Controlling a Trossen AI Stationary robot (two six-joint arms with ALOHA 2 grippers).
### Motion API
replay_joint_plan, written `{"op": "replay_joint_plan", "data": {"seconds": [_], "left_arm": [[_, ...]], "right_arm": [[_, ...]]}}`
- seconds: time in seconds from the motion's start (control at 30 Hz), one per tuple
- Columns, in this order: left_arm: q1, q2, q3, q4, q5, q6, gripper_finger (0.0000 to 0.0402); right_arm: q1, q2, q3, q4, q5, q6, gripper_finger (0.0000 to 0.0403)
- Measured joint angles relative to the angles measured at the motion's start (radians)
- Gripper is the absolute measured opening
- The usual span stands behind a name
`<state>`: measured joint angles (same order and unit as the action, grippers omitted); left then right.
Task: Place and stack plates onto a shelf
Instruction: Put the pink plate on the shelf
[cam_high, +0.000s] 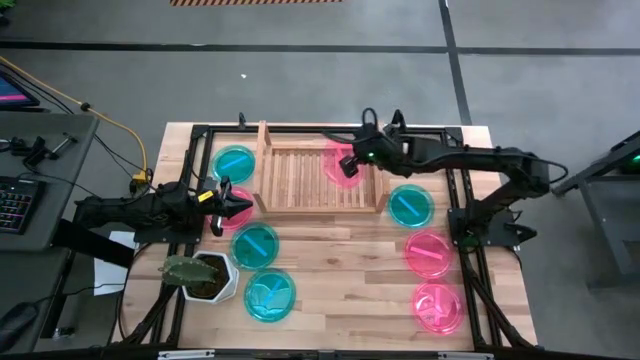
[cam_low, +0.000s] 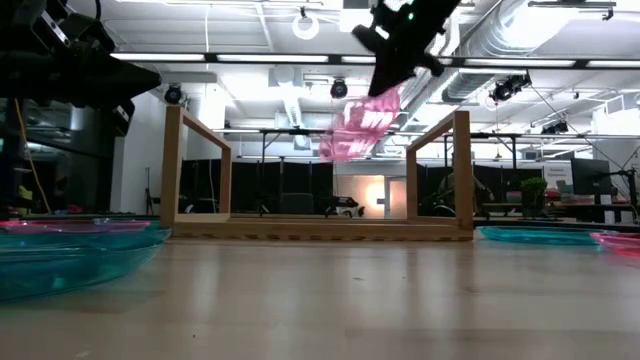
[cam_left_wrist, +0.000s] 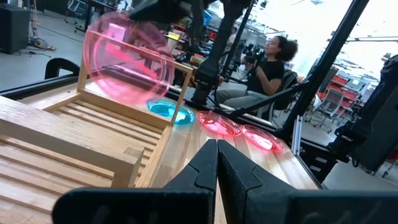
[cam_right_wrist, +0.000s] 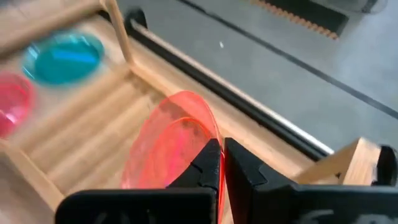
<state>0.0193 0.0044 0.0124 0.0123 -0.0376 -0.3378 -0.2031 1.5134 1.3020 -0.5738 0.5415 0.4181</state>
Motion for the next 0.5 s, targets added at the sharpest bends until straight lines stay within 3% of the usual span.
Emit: {"op": "replay_joint_plan", "data": {"seconds": [0.5], "left_arm": [[0.0, 0.0, 0.0, 0.0, 0.0, 0.0, 0.0]], "right_arm": [[-0.005, 0.184, -0.008, -0.076, -0.015, 0.026, 0.0]]}}
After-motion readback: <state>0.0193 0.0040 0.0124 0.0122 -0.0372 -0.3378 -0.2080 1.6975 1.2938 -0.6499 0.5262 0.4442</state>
